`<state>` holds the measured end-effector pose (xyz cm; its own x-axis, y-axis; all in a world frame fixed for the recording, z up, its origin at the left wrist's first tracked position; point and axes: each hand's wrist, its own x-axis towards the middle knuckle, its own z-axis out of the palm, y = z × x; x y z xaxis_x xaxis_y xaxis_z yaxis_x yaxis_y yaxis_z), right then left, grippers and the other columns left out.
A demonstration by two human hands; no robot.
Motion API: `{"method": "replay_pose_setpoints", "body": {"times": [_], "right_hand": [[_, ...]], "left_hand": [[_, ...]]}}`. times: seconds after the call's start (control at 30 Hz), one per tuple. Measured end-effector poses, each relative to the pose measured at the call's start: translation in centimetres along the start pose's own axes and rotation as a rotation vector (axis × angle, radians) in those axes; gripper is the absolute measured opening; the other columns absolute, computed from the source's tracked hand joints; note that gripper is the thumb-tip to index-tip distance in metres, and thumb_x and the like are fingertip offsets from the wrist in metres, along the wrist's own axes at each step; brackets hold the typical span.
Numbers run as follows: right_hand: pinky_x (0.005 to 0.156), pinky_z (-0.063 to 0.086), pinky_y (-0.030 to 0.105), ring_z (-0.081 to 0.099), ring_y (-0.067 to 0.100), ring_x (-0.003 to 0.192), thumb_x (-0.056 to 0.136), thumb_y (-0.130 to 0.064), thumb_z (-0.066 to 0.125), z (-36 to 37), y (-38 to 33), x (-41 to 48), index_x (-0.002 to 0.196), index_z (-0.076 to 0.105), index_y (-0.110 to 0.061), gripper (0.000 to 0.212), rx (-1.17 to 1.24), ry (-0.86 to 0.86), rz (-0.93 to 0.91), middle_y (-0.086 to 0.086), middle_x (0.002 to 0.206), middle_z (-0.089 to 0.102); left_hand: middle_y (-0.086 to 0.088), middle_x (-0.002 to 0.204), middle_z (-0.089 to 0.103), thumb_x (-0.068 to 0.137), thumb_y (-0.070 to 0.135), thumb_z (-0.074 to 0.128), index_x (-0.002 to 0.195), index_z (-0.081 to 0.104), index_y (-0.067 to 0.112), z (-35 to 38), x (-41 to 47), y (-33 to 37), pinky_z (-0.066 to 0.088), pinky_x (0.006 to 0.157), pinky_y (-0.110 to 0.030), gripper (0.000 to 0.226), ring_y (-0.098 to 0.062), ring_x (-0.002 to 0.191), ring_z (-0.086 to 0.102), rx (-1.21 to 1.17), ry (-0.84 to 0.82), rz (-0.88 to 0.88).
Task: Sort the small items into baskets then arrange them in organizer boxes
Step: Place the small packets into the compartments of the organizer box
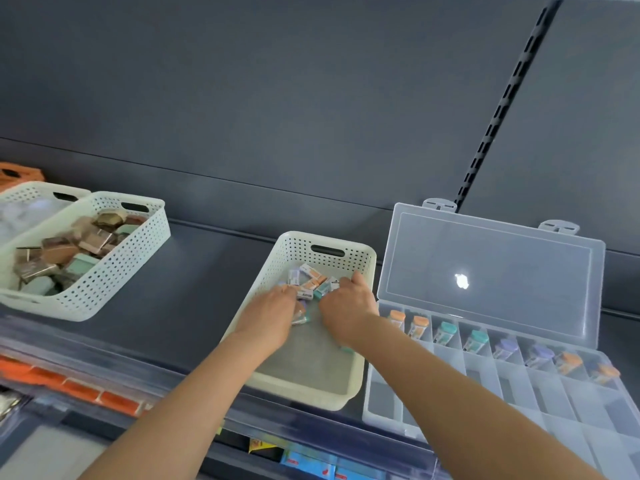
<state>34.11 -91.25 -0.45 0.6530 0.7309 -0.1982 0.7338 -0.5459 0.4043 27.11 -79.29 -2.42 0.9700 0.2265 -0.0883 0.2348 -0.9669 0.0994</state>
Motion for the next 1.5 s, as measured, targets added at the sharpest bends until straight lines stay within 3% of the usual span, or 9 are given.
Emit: {"method": "replay_pose_setpoints", "body": {"times": [0.2,0.3,0.43,0.6,0.7,0.83,0.97,1.2,1.5], "right_hand": [[0.080,0.042,0.035,0.048,0.027,0.109,0.082,-0.012,0.063,0.6,0.1,0.6,0.113,0.056,-0.016,0.032,0.300,-0.050,0.033,0.008,0.109,0.060],[0.075,0.049,0.033,0.057,0.028,0.097,0.087,-0.009,0.053,0.5,0.9,-0.3,0.108,0.053,-0.016,0.023,0.651,0.153,0.112,0.007,0.101,0.060],[0.074,0.051,0.030,0.059,0.016,0.075,0.082,-0.013,0.063,0.1,3.0,-3.2,0.100,0.065,-0.017,0.018,0.983,0.478,0.222,-0.003,0.085,0.066],[0.069,0.052,0.022,0.061,0.008,0.065,0.079,-0.010,0.071,1.1,5.7,-8.3,0.088,0.072,-0.016,0.011,1.162,0.707,0.363,-0.009,0.073,0.067],[0.065,0.049,0.015,0.061,0.005,0.066,0.082,-0.013,0.070,2.3,7.4,-11.0,0.085,0.071,-0.018,0.006,1.176,0.772,0.448,-0.009,0.075,0.066],[0.064,0.045,0.008,0.061,0.004,0.068,0.081,-0.009,0.071,4.3,9.0,-14.3,0.085,0.071,-0.015,0.007,1.126,0.829,0.503,-0.006,0.077,0.066],[0.060,0.044,0.006,0.060,0.007,0.065,0.079,-0.009,0.073,7.3,9.9,-16.8,0.087,0.071,-0.012,0.008,1.018,0.817,0.563,-0.004,0.077,0.067],[0.065,0.048,0.012,0.059,0.005,0.067,0.079,-0.010,0.074,10.7,10.4,-18.6,0.089,0.073,-0.013,0.010,0.943,0.726,0.571,-0.003,0.082,0.071],[0.076,0.053,0.023,0.065,0.013,0.086,0.087,-0.020,0.067,12.0,9.9,-18.3,0.099,0.072,-0.019,0.013,0.833,0.531,0.498,-0.003,0.101,0.071]], "left_hand": [[-0.002,0.111,0.057,0.085,0.015,0.061,0.108,0.049,0.017,0.3,0.2,-0.6,0.045,0.077,-0.035,0.027,-0.024,0.096,0.057,-0.217,-0.001,-0.019],[0.008,0.101,0.062,0.082,0.017,0.067,0.117,0.047,0.026,-0.5,0.2,-0.2,0.046,0.070,-0.032,0.041,-0.018,0.088,0.059,-0.445,0.096,-0.024],[0.010,0.073,0.055,0.085,0.029,0.068,0.105,0.059,0.030,-2.3,-0.4,1.5,0.043,0.059,-0.029,0.022,-0.011,0.064,0.054,-0.676,0.220,0.004],[0.007,0.085,0.068,0.089,0.029,0.065,0.100,0.066,0.025,-3.7,-1.0,5.7,0.054,0.075,-0.041,0.012,-0.017,0.075,0.064,-0.823,0.289,0.104],[0.006,0.084,0.068,0.084,0.023,0.070,0.086,0.066,0.022,-4.1,-1.3,8.9,0.052,0.078,-0.036,0.005,-0.015,0.079,0.063,-0.835,0.265,0.226],[0.006,0.084,0.060,0.078,0.023,0.076,0.082,0.070,0.020,-3.8,-1.9,13.0,0.039,0.069,-0.012,0.008,-0.007,0.076,0.054,-0.739,0.281,0.325],[0.008,0.086,0.061,0.083,0.016,0.070,0.088,0.069,0.016,-2.3,-2.3,16.3,0.048,0.075,-0.027,0.006,-0.010,0.078,0.057,-0.645,0.244,0.443],[0.006,0.096,0.065,0.090,0.028,0.059,0.093,0.068,0.020,0.1,-2.1,19.1,0.045,0.082,-0.027,0.011,-0.012,0.091,0.052,-0.249,0.327,0.497],[0.010,0.107,0.065,0.090,0.033,0.060,0.100,0.066,0.025,2.0,-1.7,19.6,0.034,0.093,-0.031,0.014,-0.011,0.103,0.051,-0.099,0.259,0.465]]}}
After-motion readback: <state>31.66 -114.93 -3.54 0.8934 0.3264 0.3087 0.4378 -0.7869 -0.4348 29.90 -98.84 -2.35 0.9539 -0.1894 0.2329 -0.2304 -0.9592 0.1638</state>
